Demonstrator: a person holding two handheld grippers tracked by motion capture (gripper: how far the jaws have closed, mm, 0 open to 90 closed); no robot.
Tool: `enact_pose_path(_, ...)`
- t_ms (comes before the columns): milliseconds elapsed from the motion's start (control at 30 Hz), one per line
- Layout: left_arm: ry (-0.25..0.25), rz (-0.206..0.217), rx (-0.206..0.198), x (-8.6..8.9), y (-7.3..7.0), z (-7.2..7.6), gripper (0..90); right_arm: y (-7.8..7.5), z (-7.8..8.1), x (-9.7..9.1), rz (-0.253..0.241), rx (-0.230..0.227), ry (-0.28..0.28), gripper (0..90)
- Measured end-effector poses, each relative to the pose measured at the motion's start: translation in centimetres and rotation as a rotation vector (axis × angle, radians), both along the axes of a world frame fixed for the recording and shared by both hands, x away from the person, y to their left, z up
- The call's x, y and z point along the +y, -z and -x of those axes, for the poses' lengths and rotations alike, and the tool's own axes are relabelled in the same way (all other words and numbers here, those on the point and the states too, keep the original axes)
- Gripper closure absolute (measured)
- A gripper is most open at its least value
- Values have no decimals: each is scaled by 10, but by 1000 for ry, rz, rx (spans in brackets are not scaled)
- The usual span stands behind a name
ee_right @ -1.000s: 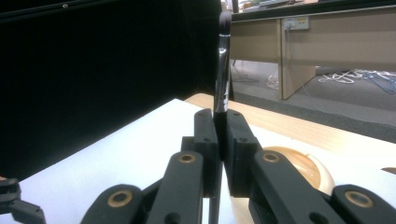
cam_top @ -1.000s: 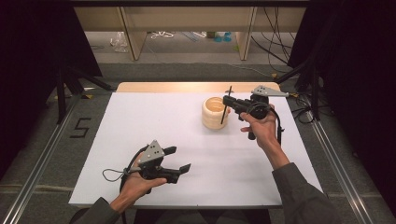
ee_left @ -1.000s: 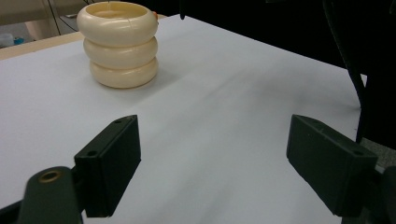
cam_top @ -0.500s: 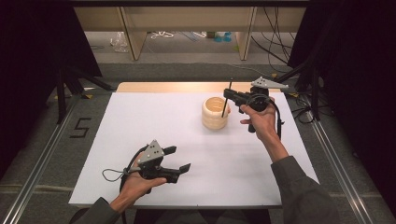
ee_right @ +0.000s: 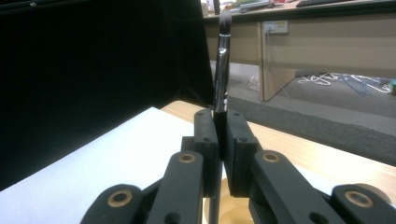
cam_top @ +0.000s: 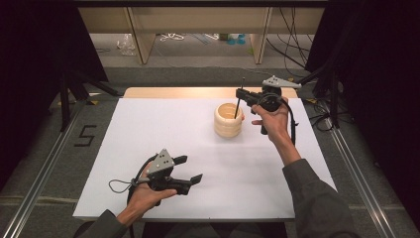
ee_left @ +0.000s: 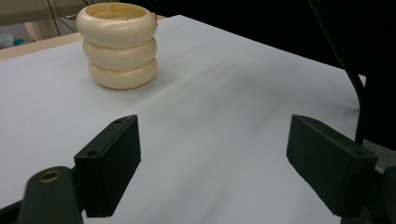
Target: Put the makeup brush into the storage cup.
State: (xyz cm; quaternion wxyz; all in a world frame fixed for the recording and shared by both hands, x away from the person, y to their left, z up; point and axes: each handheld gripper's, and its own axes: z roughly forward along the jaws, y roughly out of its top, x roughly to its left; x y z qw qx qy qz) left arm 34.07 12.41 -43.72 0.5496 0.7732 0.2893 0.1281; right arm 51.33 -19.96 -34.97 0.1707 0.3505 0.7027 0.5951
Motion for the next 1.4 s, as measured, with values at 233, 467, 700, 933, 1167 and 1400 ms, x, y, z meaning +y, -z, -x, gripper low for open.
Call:
enact_pose_path(233, -26, -10, -14, 0, 0, 0, 174, -1, -11, 4, 9, -1, 26, 856)
enact_pose_path(467, -9, 11, 12, -1, 0, 2, 174, 2, -21, 11, 20, 3, 41, 855)
enact_pose_path(700, -8, 5, -1, 0, 0, 1, 174, 9, -31, 13, 20, 14, 65, 855)
enact_pose_path(933, -22, -2, -16, 1, -1, 0, 175, 16, -37, 16, 26, 22, 76, 855)
enact_pose_path(1167, -9, 21, 11, 0, 0, 1, 175, 23, -41, 20, 44, 25, 70, 854)
enact_pose_path(1400, -18, 21, 20, 0, -1, 1, 175, 29, -44, 22, 55, 44, 70, 855)
